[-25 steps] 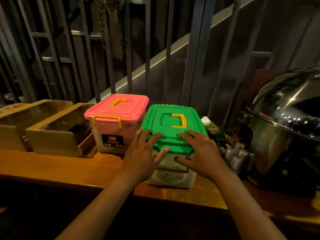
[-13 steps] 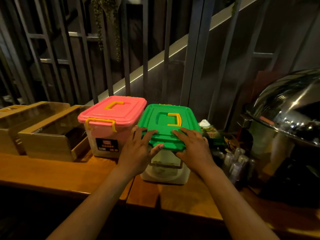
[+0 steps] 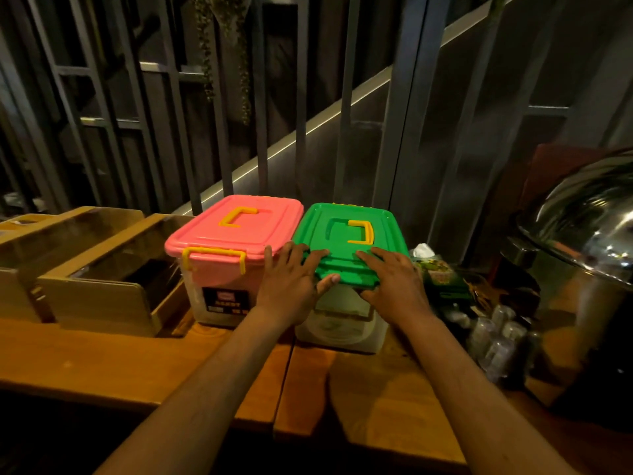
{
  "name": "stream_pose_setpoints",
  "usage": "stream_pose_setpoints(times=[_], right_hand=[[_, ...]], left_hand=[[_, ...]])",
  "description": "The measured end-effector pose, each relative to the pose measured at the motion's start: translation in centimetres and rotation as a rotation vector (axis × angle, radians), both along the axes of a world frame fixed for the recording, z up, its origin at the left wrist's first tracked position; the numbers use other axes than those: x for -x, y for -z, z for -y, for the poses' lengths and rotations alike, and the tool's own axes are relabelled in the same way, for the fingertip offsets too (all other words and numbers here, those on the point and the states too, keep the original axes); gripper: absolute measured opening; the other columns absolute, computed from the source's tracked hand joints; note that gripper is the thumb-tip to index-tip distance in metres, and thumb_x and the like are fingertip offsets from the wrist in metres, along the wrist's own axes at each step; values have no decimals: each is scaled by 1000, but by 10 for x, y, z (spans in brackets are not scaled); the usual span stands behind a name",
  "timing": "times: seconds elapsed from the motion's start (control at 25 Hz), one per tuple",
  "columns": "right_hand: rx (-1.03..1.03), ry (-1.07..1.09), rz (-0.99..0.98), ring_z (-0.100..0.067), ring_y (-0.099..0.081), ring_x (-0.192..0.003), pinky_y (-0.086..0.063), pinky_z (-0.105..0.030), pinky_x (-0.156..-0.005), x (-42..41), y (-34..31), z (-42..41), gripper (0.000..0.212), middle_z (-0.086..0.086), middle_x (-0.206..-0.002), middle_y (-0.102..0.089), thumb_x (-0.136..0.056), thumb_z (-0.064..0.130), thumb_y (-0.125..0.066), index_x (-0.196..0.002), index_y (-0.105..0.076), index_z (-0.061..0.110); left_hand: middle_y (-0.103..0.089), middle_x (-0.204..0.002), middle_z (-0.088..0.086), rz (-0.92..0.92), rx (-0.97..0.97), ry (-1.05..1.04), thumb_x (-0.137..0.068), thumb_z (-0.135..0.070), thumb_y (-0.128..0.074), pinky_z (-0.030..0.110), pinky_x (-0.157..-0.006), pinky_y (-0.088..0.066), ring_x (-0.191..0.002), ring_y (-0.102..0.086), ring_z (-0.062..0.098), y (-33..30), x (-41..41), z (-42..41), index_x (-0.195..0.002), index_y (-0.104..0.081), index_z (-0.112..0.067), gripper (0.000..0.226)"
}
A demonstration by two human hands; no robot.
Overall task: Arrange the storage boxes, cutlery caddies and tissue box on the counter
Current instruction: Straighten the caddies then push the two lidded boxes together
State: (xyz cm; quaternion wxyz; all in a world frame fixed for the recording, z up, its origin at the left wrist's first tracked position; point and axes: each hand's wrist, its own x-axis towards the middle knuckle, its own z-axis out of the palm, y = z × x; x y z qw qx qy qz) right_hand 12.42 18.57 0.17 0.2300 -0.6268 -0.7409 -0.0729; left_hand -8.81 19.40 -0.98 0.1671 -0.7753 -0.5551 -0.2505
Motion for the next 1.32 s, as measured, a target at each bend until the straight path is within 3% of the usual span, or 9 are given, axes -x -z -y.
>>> stream_pose_setpoints(times=[1.0,1.2,1.32], right_hand=[[6,0,25,-27,-33,-133,-29,-55,-110,-7,-5,-22,72,5,-152,-36,-80,50,-66,-144,-34,42],[147,-45,82,-30,-26,-140,-28,-55,-112,-8,-22,-9,85,1,-158,-25,-76,59,-63,-148,-23,40],[156,-23,82,-30,-28,-142,-28,-50,-114,-14,-35,3,80,-5,-157,-29,-77,58,-61,-148,-32,34]], left_hand=[[-53,-132,3,-41,-66,-12,-89,-72,-17,57,-105,-24,-127,-42,29,1,-5,-29,-133,-46,-34,65],[-44,-141,5,-63,60,-34,-88,-71,-16,57,-109,-17,-133,-33,30,-13,-8,-16,-141,-37,-34,68],[-38,-149,10,-72,110,-40,-91,-67,-26,58,-112,-12,-139,-26,34,-25,-18,-7,-145,-33,-31,66]])
